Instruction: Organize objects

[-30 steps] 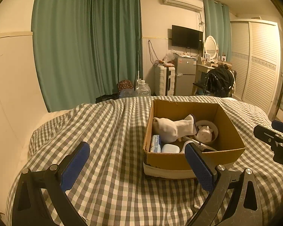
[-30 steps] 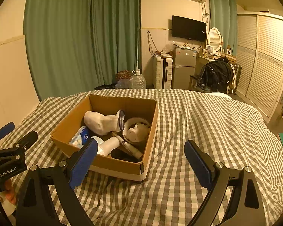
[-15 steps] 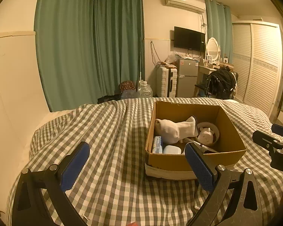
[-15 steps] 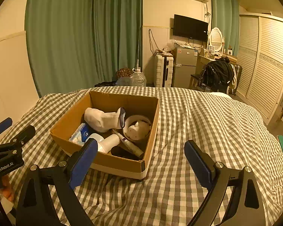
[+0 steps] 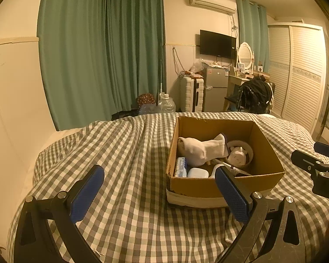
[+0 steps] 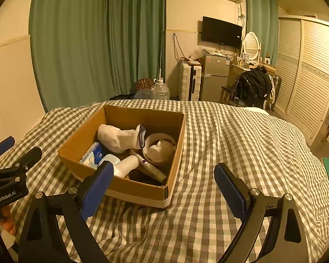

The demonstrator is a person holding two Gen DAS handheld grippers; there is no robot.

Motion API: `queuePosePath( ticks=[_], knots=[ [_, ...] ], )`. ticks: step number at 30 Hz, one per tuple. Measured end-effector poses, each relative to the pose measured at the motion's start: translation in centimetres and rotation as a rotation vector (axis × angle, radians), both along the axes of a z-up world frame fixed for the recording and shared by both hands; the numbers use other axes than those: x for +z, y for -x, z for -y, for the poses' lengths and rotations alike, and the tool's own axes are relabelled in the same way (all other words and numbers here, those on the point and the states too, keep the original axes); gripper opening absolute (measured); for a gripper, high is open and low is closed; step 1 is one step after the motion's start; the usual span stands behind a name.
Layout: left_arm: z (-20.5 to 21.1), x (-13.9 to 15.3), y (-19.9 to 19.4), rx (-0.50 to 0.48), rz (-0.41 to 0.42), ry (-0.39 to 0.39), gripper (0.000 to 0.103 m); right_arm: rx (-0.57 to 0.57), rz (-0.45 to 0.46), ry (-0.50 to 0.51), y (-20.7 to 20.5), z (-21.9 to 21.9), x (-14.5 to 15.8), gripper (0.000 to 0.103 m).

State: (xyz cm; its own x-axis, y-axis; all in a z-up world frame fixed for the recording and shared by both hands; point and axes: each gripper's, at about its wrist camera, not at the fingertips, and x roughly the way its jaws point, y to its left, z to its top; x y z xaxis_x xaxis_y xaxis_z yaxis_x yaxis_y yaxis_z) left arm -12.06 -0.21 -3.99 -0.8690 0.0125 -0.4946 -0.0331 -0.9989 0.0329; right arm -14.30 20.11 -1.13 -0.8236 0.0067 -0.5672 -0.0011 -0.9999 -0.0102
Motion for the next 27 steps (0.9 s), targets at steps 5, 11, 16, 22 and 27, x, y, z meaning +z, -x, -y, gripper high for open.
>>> queuePosePath(
  ticks=[5, 11, 16, 22, 27],
  knots=[
    [-0.03, -0.03, 0.0, -0.001, 0.0, 0.001, 0.103, 0.0, 0.002, 0.0, -0.03, -0.03, -0.11, 0.093],
    [-0.08, -0.03, -0.01, -0.001, -0.001, 0.001, 0.103, 0.001, 0.007, 0.0, -0.12, -0.14, -0.28, 0.093],
    [-0.11, -0.09, 0.0, -0.004, -0.001, 0.003, 0.103, 0.001, 0.011, -0.001, -0.03, -0.16, -0.36, 0.093],
    [-0.13, -0.11, 0.0, -0.005, 0.0, 0.003, 0.103, 0.002, 0.014, -0.003, -0.04, -0.21, -0.37, 0.093],
    [-0.15, -0.11, -0.06, -0.007, -0.005, 0.004, 0.103, 0.003, 0.02, -0.007, -0.01, -0.22, -0.4, 0.093]
  ],
)
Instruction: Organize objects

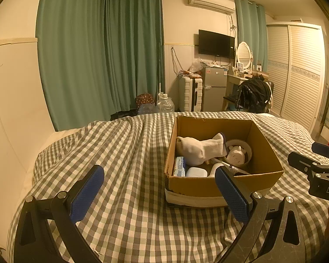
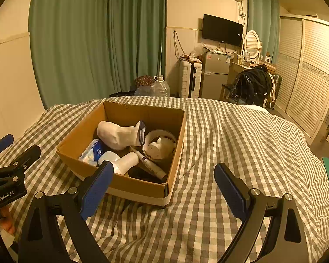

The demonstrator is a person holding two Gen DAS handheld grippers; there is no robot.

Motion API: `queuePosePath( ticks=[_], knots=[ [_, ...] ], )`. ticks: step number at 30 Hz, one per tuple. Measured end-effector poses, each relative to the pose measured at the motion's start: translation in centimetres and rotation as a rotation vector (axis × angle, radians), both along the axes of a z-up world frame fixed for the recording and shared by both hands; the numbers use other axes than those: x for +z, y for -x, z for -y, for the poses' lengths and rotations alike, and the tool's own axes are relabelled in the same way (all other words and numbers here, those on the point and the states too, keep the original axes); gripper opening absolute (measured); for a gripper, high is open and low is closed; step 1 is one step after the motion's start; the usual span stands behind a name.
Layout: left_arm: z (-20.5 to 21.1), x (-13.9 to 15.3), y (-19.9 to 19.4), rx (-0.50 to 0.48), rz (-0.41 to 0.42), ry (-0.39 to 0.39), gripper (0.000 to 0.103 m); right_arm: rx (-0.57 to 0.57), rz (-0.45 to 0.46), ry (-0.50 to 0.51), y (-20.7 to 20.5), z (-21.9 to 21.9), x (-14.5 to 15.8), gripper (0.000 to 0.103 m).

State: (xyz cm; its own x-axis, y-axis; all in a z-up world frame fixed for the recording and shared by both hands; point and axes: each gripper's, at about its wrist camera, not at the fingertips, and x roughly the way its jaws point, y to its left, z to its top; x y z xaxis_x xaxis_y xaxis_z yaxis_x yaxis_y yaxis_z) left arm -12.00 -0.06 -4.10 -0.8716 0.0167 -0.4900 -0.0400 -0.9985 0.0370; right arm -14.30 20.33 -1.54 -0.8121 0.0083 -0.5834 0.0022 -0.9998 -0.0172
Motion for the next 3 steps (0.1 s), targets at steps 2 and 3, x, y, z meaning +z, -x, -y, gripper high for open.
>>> queuePosePath(
  ticks=[2, 3],
  knots=[
    [-0.03, -0.02, -0.04, 0.003, -0.007, 0.005, 0.103, 0.0, 0.0, 0.001, 0.01, 0.01, 0.0, 0.093],
    [-0.03, -0.03, 0.0, 0.0, -0.008, 0.006, 0.103, -0.001, 0.0, 0.001, -0.05, -0.07, -0.02, 0.093]
  ],
)
